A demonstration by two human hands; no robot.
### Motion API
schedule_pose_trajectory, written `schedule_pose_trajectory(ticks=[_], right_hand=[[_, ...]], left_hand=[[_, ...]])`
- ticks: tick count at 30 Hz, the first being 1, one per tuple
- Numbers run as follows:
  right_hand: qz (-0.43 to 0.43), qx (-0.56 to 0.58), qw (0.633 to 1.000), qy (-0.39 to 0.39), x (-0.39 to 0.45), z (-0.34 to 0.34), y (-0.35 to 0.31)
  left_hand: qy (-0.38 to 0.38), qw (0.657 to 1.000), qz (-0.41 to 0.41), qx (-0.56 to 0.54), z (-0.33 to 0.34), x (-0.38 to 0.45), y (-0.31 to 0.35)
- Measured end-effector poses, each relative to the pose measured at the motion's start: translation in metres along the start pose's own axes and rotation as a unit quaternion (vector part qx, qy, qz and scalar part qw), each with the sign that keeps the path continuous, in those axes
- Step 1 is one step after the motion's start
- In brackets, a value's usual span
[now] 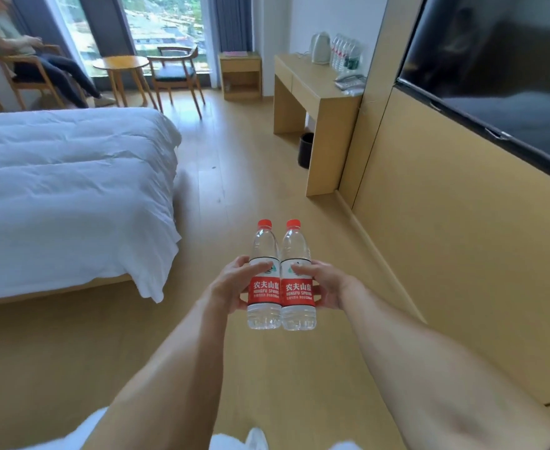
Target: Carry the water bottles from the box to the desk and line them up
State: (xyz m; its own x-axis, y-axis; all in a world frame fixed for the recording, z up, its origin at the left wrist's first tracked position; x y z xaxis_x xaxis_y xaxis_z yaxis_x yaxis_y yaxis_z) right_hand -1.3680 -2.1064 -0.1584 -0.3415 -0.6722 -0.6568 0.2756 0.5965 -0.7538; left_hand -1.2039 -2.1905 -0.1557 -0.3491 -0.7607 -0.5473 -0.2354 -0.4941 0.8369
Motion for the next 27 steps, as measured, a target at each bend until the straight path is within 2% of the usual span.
schedule_pose_trajectory(ticks=[13,27], right_hand=[[0.003,0.007,1.0,0.009,0.143,0.032,-0.119],[0.015,-0.027,0.998,-0.061,0.357,0.059,-0.296]], left_hand=[[-0.011,1.0,0.013,0.007,-0.03,0.155,0.105],[0.059,0.998,-0.014,-0.001,-0.051,0.369,0.244]])
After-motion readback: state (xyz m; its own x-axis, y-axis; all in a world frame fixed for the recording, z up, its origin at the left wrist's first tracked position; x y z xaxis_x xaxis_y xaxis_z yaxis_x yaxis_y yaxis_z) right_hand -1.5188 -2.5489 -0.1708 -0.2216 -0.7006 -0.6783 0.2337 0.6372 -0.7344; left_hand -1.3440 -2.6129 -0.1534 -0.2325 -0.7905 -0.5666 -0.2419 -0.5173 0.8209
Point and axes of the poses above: each hand's wrist, its own x-axis towards the middle knuckle, its own z-axis out of the palm, y = z × x, the point moved 8 cm from there along x, towards the middle knuckle, and after that the axes turned 9 degrees about y, right-handed, at the moved point
